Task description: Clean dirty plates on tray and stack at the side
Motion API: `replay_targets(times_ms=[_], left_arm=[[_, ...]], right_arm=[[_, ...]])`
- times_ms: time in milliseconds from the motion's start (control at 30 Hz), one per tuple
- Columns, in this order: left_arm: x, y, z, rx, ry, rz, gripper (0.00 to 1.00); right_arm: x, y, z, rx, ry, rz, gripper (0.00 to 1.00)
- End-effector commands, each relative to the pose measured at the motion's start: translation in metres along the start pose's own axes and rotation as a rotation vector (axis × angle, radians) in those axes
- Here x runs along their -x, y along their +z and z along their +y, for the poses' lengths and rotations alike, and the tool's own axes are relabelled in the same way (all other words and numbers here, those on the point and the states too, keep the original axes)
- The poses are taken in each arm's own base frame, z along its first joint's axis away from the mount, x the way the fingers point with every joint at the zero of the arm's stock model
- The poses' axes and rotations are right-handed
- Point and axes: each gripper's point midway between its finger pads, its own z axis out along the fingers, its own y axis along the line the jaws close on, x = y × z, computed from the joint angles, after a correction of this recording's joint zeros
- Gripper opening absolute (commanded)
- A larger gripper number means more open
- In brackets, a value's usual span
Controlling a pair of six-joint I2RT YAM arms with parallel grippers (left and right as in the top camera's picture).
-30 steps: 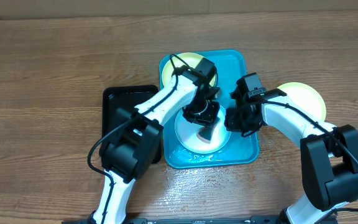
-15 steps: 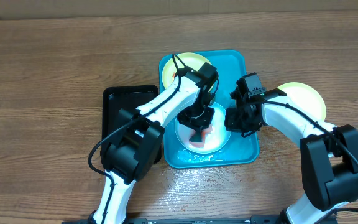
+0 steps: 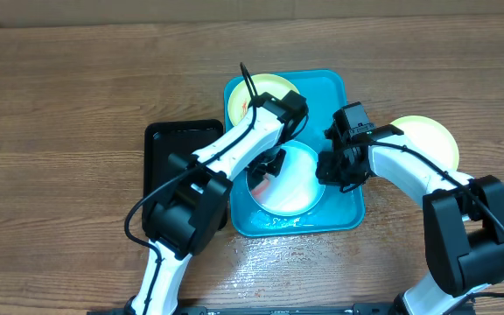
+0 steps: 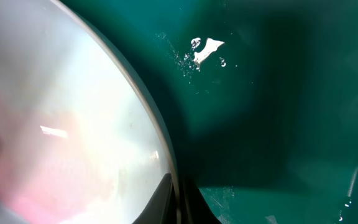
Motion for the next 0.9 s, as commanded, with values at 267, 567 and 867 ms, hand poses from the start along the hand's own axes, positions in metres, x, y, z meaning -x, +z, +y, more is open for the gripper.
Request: replay_targets(times_ms=[267, 567, 867], left_arm=[[0.020, 0.000, -0.056, -0.318, 0.147, -0.042, 0.04], [-0.029, -0.006, -0.096, -0.589, 0.386, 0.127, 0.04], [-0.041, -0.010, -0.109, -0.602, 0.460, 0.141, 0.04]], right_arm=[[0.000, 0.003, -0.011, -0.050, 0.009, -0.004, 0.04], [0.000, 0.003, -0.011, -0.049, 0.009, -0.005, 0.04], [-0.001, 0.003, -0.009, -0.036, 0.010, 0.001, 0.04]])
